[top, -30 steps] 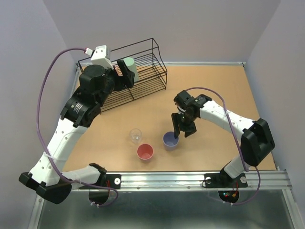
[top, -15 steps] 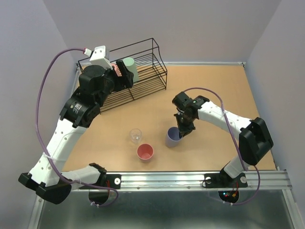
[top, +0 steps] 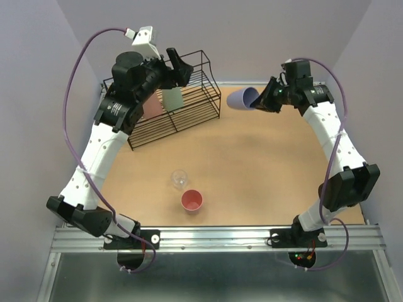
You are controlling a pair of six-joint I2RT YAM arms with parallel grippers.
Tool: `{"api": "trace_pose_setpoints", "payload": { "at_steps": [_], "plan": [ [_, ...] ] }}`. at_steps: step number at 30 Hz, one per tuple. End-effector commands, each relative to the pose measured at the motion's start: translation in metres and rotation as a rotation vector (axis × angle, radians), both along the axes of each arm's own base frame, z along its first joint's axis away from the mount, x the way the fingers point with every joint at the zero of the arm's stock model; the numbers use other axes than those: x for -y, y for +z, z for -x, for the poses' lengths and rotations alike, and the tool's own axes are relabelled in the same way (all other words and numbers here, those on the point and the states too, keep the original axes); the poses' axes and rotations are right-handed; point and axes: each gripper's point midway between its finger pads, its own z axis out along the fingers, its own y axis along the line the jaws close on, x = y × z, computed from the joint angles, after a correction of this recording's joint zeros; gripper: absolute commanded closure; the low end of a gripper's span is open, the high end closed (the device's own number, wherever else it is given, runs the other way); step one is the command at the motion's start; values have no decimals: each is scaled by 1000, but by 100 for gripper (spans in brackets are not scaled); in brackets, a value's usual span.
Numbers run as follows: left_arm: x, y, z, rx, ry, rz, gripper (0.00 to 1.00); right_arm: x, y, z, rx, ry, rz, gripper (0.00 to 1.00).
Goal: Load the cups into the dish rack
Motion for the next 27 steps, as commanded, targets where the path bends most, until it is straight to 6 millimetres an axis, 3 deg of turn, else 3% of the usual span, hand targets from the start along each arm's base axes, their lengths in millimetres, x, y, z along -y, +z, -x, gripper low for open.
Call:
{"api": "trace_pose_setpoints", "payload": {
  "at_steps": [1,5,7,8,11,13,15,20,27],
  "plan": [
    [23,61,2,171,-272,206,11,-37,114,-6,208,98,-406,100],
    [29,71,2,205,-449,362,11,-56,174,1,322,193,-685,99],
    [35,63,1,160,-523,443,11,-60,200,7,434,268,-793,100],
    [36,72,8,210,-586,452,11,-62,208,11,404,271,-874,100],
    [43,69,5,202,-651,474,11,-62,227,21,478,346,-1012,100],
    [47,65,0,187,-677,501,11,-63,227,18,446,359,-1068,100],
    [48,74,9,223,-736,559,11,-65,224,12,438,359,-1075,100],
    [50,77,6,267,-801,628,11,-67,229,5,449,385,-1082,100],
    [55,86,12,315,-875,666,11,-71,220,-3,417,390,-1084,100]
  ]
}}
